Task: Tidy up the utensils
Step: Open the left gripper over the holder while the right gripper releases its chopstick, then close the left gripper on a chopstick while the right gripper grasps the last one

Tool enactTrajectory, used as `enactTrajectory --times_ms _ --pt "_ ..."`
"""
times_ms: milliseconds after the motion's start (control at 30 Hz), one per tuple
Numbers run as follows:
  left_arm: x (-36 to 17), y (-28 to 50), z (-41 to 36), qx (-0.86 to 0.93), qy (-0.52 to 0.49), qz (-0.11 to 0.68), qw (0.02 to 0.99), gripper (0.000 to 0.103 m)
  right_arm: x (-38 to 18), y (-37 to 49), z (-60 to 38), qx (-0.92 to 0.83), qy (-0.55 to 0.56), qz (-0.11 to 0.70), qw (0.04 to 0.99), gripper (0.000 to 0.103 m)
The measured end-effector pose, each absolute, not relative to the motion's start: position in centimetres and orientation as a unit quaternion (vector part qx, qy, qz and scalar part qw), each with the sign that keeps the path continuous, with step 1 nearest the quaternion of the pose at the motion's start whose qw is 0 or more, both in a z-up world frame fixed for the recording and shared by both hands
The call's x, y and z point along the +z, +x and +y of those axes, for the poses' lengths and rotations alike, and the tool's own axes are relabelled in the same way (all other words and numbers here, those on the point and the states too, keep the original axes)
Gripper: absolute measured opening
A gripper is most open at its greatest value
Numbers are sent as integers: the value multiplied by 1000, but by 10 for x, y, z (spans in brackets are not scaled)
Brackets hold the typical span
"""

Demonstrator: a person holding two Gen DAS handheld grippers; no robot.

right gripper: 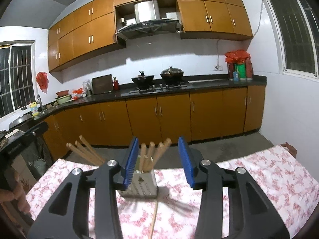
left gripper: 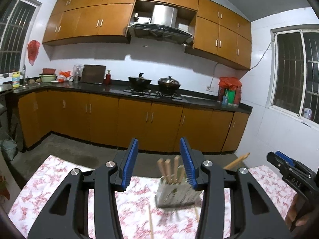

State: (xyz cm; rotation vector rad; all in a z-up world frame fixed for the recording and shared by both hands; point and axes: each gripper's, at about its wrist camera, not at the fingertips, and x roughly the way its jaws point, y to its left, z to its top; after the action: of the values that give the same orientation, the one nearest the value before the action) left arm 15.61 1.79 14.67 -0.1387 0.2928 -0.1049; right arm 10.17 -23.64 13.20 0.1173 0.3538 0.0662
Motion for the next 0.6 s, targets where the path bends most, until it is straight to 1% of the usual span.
enactTrajectory --times_ms 100,233,433,467,600 --pt "134 145 25 -42 -65 156 985 45 112 90 -239 27 55 198 978 47" --pt "100 130 31 -28 -53 185 981 47 70 83 -239 24 50 252 966 48" --pt "28 130 30 -23 -37 277 960 47 -9 84 -213 49 41 362 930 48" --pt "19 129 29 -24 -36 289 956 47 -20 85 -207 55 36 379 923 47" --pt "-15 131 22 -27 -23 338 941 47 -58 87 -184 75 17 429 900 38"
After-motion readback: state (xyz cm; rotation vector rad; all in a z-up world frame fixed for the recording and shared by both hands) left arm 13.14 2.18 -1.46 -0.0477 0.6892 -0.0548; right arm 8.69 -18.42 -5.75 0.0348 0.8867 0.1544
